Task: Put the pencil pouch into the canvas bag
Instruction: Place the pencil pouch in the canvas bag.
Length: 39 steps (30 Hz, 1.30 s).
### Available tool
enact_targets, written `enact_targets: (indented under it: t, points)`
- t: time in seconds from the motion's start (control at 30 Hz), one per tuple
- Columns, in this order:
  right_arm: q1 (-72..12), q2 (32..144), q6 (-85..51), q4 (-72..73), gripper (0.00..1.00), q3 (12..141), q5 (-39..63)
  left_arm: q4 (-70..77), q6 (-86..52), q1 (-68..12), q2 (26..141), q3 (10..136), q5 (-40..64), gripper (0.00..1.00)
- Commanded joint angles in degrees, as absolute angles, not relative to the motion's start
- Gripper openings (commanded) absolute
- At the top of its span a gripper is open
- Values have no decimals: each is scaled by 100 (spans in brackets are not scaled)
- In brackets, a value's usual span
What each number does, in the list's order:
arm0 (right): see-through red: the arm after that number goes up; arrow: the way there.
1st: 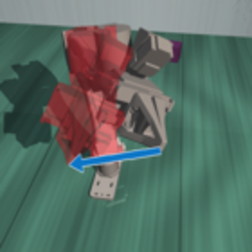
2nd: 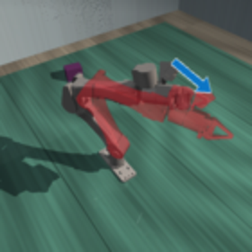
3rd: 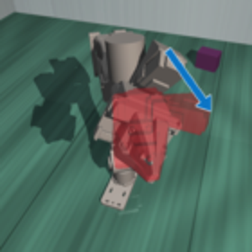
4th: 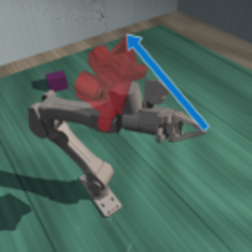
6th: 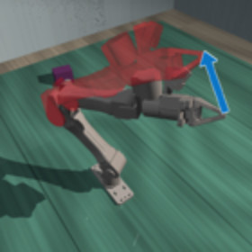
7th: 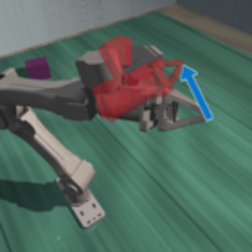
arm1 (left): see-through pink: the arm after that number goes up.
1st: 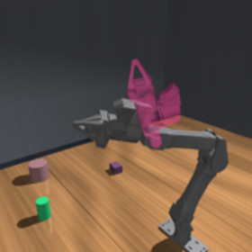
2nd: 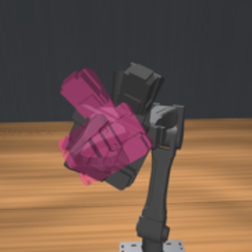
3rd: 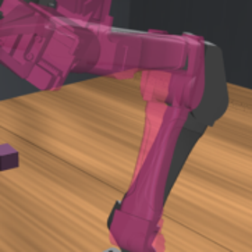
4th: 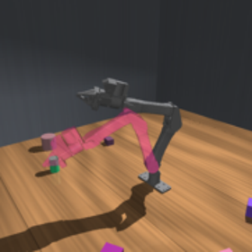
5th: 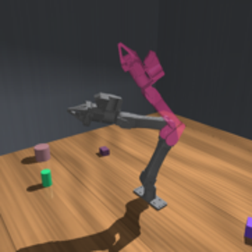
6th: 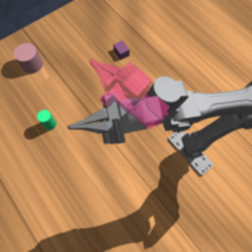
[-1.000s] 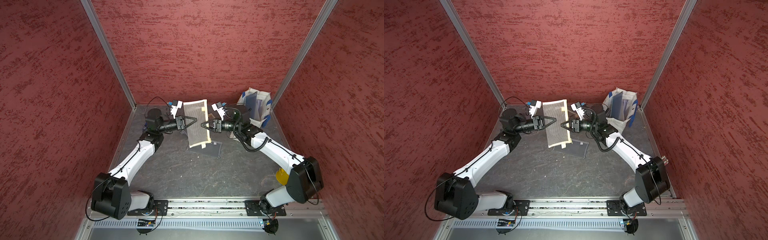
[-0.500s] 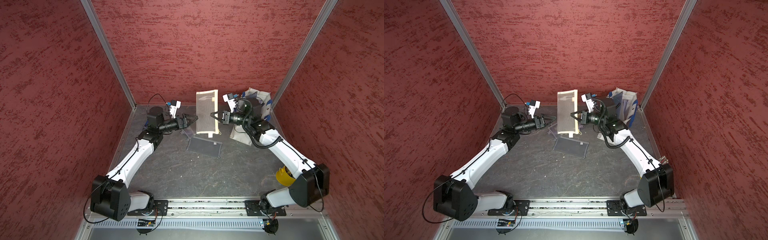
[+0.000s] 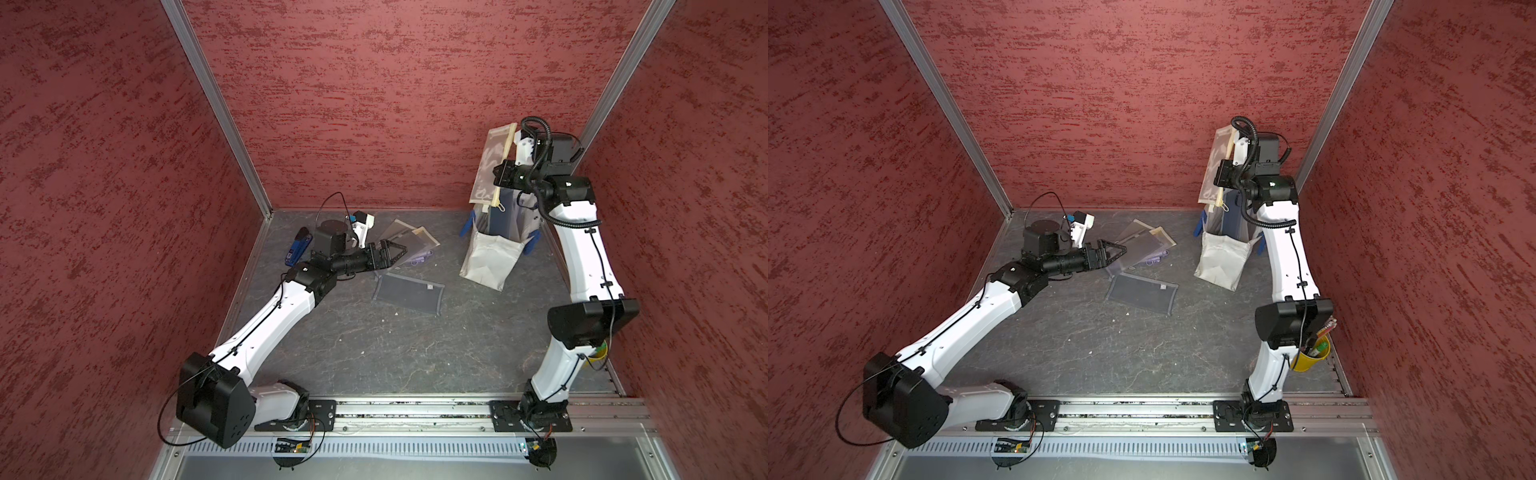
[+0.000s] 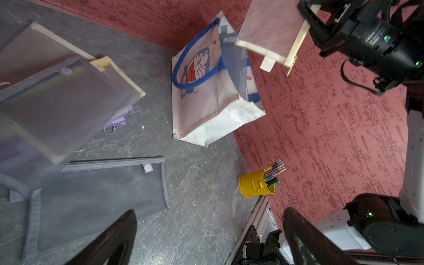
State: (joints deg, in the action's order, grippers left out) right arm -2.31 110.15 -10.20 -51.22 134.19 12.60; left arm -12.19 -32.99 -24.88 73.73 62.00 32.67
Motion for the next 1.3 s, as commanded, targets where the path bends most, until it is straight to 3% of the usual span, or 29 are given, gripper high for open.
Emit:
enact_targets:
  t: [0.0, 0.13, 0.57, 0.83, 1.03, 1.27]
  points:
    - [-62, 11400, -597, -6328, 0, 14161, 600, -1298, -3114, -2640, 7407, 6324, 3057, 100]
    - [63, 11512, -534, -6352, 0, 13964, 376, -1260, -3103, -2742, 7444, 6348, 3012, 99]
    - [70, 11129, -702, -5067, 0, 11549, 184, -1260, -3112, -2799, 7710, 6536, 2995, 100]
    - [70, 10969, -810, -4801, 0, 11061, 185, -1564, -3155, -2865, 8130, 6720, 2541, 100]
    - [71, 10381, -844, -4784, 38, 10940, 101, -1689, -3254, -2952, 8966, 7061, 2170, 100]
    - [-75, 9888, -799, -5160, 58, 11083, -44, -1346, -3403, -3137, 10660, 7969, 2020, 100]
